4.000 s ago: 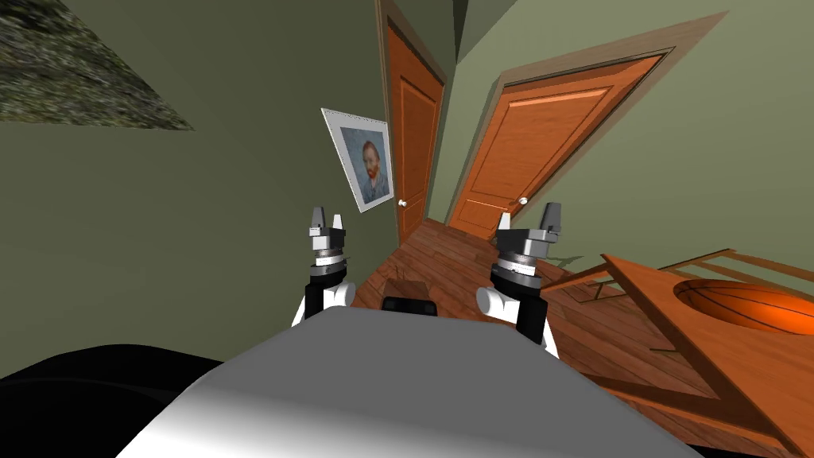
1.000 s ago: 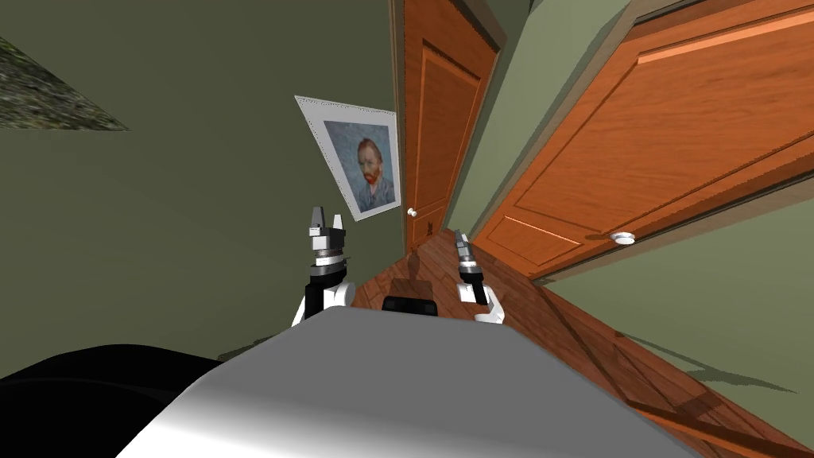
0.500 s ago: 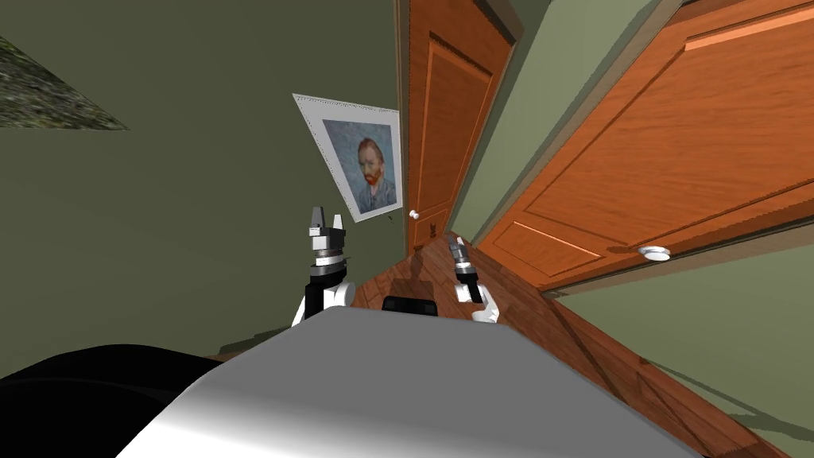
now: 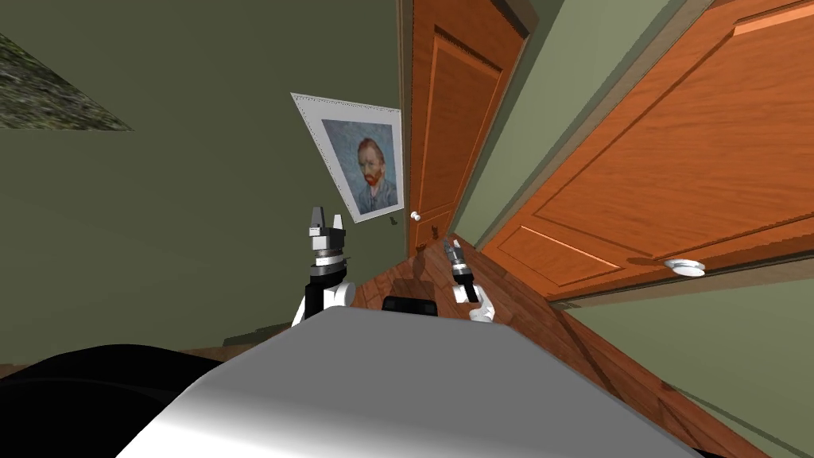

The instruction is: Pull the door open

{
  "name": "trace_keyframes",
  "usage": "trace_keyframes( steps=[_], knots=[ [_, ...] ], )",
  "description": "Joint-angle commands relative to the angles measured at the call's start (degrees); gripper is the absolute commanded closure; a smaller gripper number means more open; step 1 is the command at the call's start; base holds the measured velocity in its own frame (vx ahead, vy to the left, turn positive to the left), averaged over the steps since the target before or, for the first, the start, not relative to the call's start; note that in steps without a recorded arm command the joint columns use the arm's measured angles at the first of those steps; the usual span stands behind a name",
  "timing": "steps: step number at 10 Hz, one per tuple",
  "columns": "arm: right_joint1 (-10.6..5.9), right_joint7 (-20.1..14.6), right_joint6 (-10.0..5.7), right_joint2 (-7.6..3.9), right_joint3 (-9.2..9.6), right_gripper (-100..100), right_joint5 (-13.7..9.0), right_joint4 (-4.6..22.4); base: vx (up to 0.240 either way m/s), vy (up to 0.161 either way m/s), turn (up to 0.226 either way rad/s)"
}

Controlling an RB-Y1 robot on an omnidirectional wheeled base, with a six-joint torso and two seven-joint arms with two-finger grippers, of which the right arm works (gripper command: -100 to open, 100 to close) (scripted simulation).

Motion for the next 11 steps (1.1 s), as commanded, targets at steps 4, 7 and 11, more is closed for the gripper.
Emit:
trace_keyframes(
  steps=[4,7,11],
  knots=[
    [-2.23,5.5,-1.55,-0.12,0.45,-100,2.3,6.7,0.084,-0.076,0.102],
    [-3.76,8.9,-2.65,-0.09,0.68,-100,3.6,11.2,0.081,-0.052,0.101],
    [-5.66,13.1,-4.02,0.0,0.97,-100,5.4,16.8,0.08,-0.059,0.089]
  ],
)
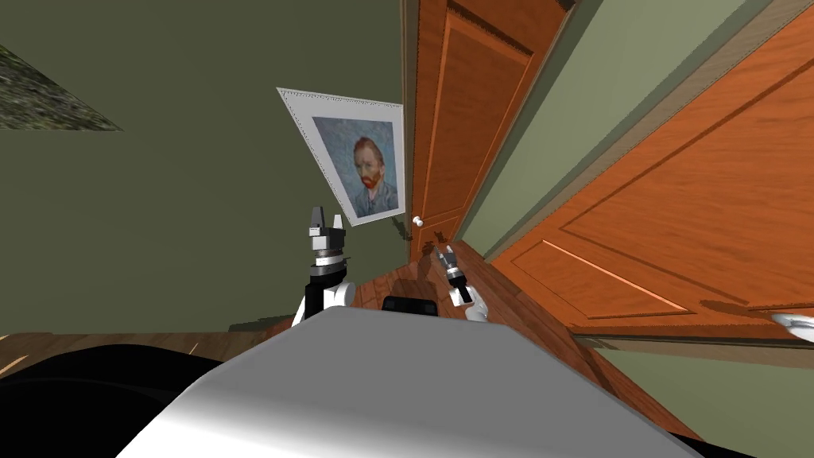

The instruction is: Pull the door open

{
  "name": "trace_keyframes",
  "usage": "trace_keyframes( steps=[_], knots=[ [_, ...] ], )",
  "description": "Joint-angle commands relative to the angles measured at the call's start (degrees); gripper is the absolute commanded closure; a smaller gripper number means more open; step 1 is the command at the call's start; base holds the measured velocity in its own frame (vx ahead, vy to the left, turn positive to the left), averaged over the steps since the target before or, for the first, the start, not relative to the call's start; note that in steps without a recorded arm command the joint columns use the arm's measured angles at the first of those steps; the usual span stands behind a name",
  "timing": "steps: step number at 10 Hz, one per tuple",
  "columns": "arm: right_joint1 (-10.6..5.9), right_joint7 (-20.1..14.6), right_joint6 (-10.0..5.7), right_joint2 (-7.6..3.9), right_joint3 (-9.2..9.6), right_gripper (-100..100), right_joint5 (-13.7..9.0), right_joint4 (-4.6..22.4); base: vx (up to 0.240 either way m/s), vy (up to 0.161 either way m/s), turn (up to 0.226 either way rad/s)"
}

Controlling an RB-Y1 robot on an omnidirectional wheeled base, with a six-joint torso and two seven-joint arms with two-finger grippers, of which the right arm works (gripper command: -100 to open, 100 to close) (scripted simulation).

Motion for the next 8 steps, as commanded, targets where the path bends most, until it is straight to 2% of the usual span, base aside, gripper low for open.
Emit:
trace_keyframes(
  steps=[1,2,4,7,8],
  knots=[
    [-0.99,1.9,-0.75,0.17,0.05,-100,0.7,2.6,0.082,-0.055,0.104],
    [-0.99,1.9,-0.75,0.17,0.05,-100,0.7,2.6,0.049,-0.038,0.024],
    [-1.89,3.9,-1.4,0.23,0.19,-100,1.5,5.3,0.058,-0.039,0.07],
    [-3.87,8.3,-2.82,0.44,0.49,-100,3.3,11.1,0.124,-0.069,0.113],
    [-4.2,9.0,-3.06,0.49,0.54,-100,3.6,12.0,0.133,-0.064,0.096]
  ],
)
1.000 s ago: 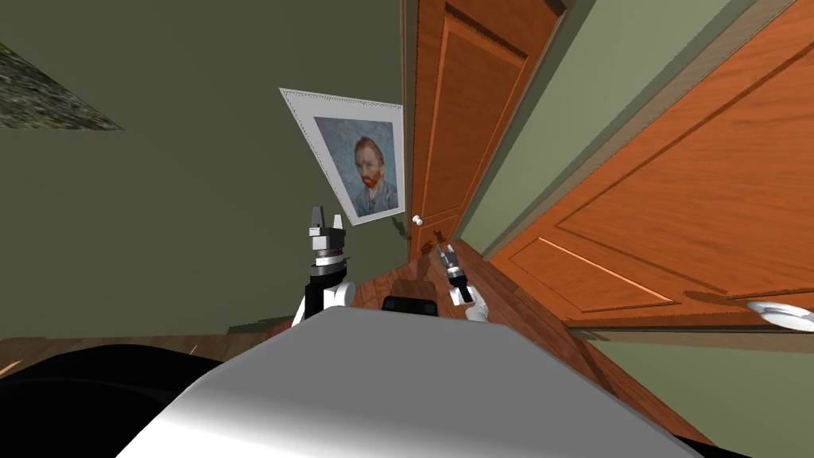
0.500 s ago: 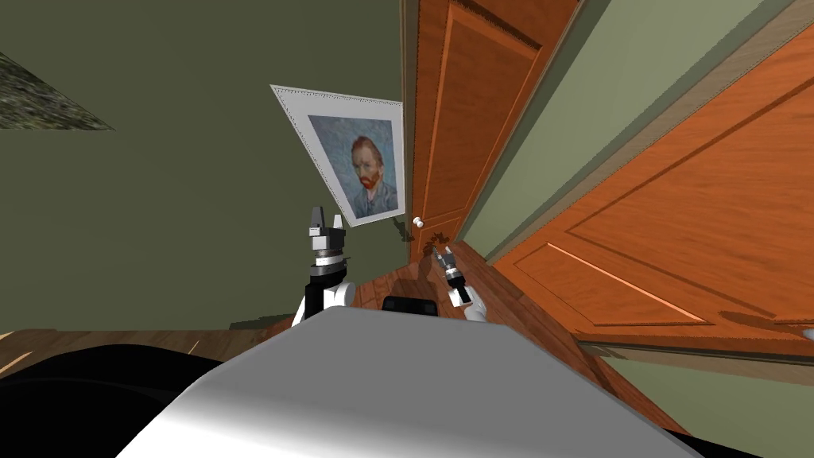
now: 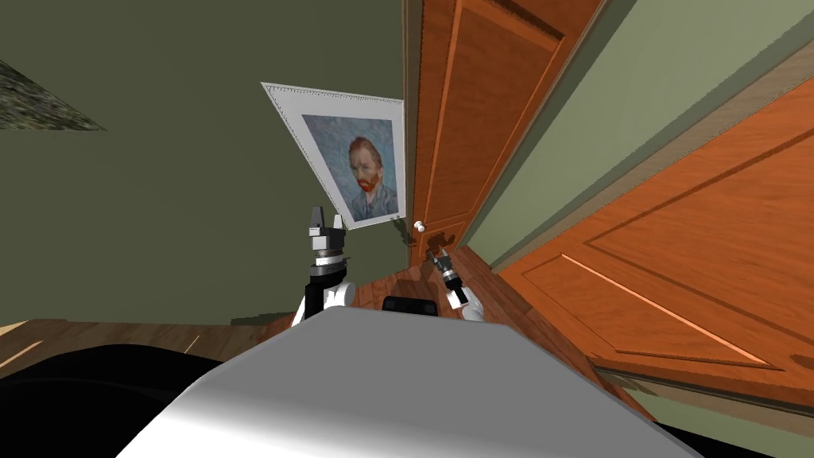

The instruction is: Pull the door open

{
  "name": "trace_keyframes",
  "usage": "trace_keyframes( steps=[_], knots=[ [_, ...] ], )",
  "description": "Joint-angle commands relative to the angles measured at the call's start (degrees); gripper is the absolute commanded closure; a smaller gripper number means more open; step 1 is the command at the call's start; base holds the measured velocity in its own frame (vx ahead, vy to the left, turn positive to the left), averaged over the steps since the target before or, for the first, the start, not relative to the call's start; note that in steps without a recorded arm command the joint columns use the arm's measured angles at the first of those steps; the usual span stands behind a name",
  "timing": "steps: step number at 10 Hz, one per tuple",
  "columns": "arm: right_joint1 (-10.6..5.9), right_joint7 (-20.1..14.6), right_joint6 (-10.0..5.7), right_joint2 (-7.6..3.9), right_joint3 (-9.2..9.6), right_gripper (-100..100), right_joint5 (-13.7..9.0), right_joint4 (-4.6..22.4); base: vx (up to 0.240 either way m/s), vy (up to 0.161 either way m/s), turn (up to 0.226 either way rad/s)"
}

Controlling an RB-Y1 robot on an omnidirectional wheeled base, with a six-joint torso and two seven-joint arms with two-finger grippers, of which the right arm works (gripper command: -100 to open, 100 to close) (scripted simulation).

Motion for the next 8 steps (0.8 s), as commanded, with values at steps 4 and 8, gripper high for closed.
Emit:
trace_keyframes(
  steps=[4,8],
  knots=[
    [-1.7,3.6,-1.49,0.15,0.12,-100,1.3,5.1,0.103,-0.03,0.052],
    [-3.05,6.5,-2.46,0.4,0.33,-100,2.6,9.0,0.126,-0.028,0.056]
  ],
)
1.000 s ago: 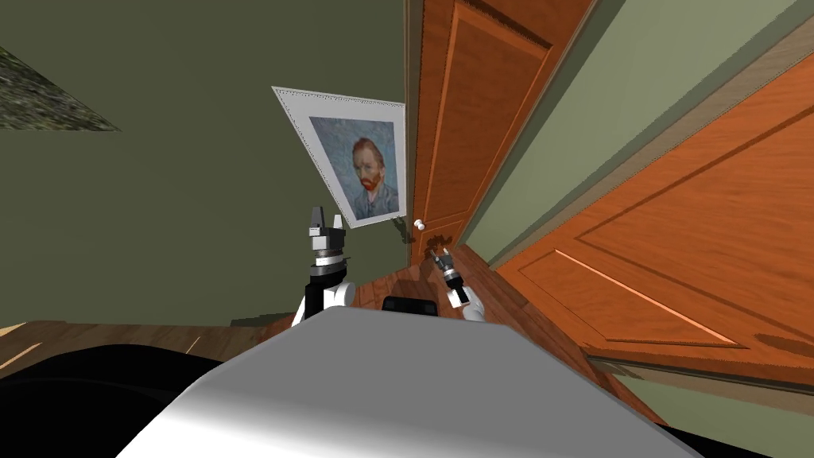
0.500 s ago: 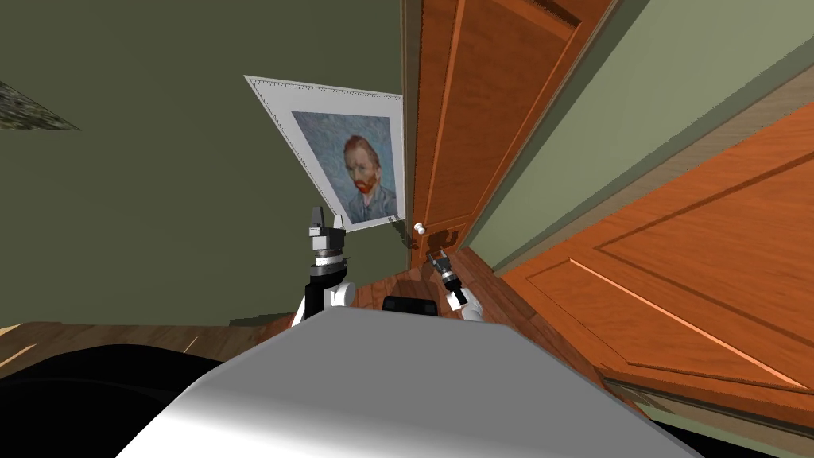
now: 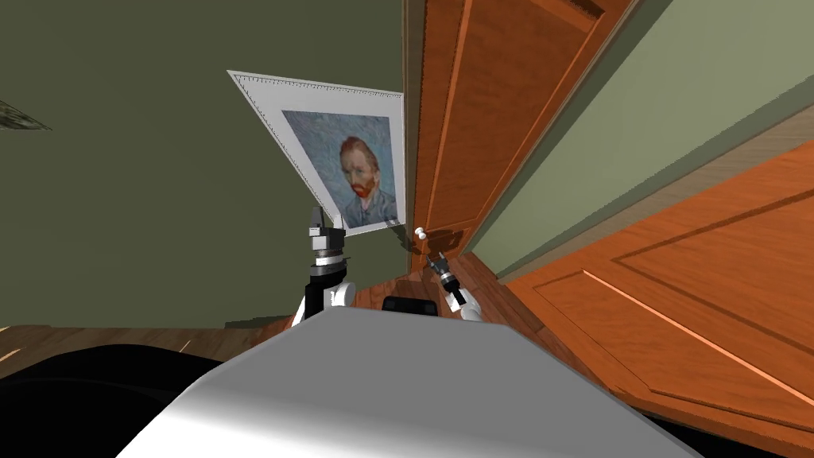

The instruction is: Pull the door open

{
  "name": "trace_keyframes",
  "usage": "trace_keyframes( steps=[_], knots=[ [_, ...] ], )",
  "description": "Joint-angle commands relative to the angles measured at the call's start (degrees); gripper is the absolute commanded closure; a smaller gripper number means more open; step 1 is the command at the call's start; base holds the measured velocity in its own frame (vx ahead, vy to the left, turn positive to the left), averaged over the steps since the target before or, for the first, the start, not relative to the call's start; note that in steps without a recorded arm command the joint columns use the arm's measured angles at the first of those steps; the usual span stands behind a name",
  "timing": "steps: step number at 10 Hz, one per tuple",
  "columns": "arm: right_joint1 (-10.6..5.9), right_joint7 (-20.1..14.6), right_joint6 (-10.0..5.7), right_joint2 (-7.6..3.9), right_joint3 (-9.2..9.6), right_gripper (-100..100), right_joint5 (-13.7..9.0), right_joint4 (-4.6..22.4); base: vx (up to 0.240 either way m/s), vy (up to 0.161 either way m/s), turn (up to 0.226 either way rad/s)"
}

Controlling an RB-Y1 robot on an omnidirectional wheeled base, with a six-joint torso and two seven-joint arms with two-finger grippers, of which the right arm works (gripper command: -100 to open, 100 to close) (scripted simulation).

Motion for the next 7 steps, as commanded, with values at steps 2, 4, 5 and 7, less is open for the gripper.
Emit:
trace_keyframes(
  steps=[2,4,5,7],
  knots=[
    [-0.9,1.8,-0.81,0.19,0.02,-100,0.6,2.6,0.169,-0.027,0.026],
    [-0.71,1.7,-0.52,-0.04,-0.21,-100,0.2,2.2,0.006,-0.016,0.065],
    [-0.7,2.0,-0.46,-0.09,-0.35,-100,0.1,2.3,-0.195,-0.025,0.134],
    [-0.66,3.0,-0.17,-0.3,-0.98,-100,-0.6,2.8,-0.191,-0.019,0.134]
  ],
)
